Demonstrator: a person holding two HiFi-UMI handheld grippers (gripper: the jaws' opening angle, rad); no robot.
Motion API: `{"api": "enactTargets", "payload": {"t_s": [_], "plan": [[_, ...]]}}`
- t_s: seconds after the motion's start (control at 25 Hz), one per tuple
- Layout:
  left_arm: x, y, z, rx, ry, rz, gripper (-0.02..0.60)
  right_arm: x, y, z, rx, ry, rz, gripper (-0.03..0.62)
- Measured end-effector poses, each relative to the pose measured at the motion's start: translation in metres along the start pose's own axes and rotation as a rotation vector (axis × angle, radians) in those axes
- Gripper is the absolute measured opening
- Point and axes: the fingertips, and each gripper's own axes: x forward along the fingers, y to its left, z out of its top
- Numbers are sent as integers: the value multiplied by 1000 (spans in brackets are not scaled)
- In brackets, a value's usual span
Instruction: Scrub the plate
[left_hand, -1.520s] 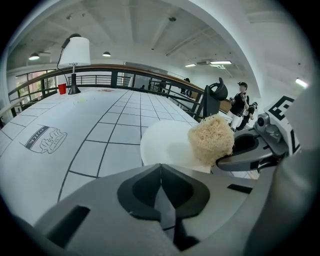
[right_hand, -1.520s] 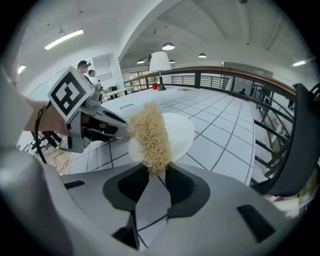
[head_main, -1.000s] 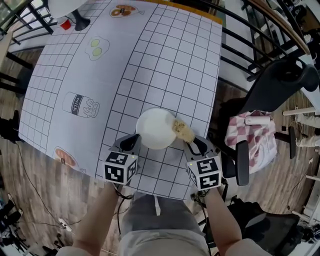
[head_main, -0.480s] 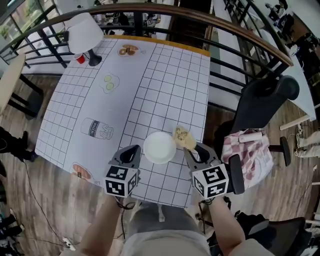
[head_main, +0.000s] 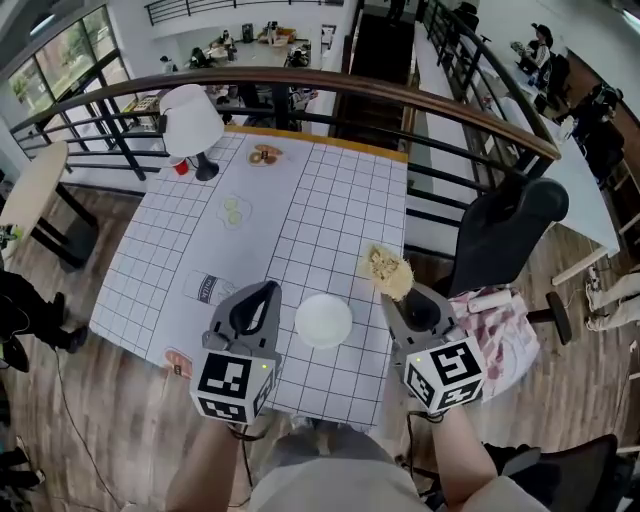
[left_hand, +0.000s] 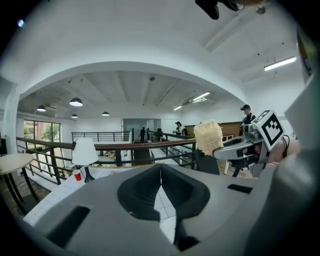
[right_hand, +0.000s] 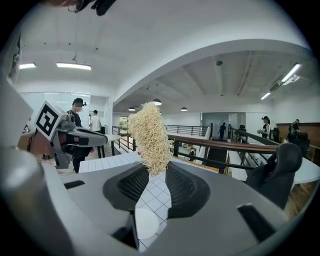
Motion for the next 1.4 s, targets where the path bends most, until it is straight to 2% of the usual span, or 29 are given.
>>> {"api": "enactTargets", "payload": {"t_s": [0.24,0.44,0.6,0.76,0.96,1.16,1.4], "plan": [[-32,-19,62,60,-124,-62,15,-44,22,62,40,-138,68,106],[-78,-22,103,73,-263,-44,15,-86,46,110,-28,-246,72,106],[-103,-30,123,130,-312,-40,15,-109,55,125,-37,-297,65,106],[-117,-48,127,171,-311,-66,15,-130,63,131,-59,-314,93,106],[-114,-55,105,110,-280,-110,15,-121,76,121,-117,-295,117,106],[-110,-75,78,150,-218,-124,15,-128,85,102,-68,-283,145,106],[-102,-83,60,141,-174,-128,15,-124,94,68,-37,-204,197,106]]}}
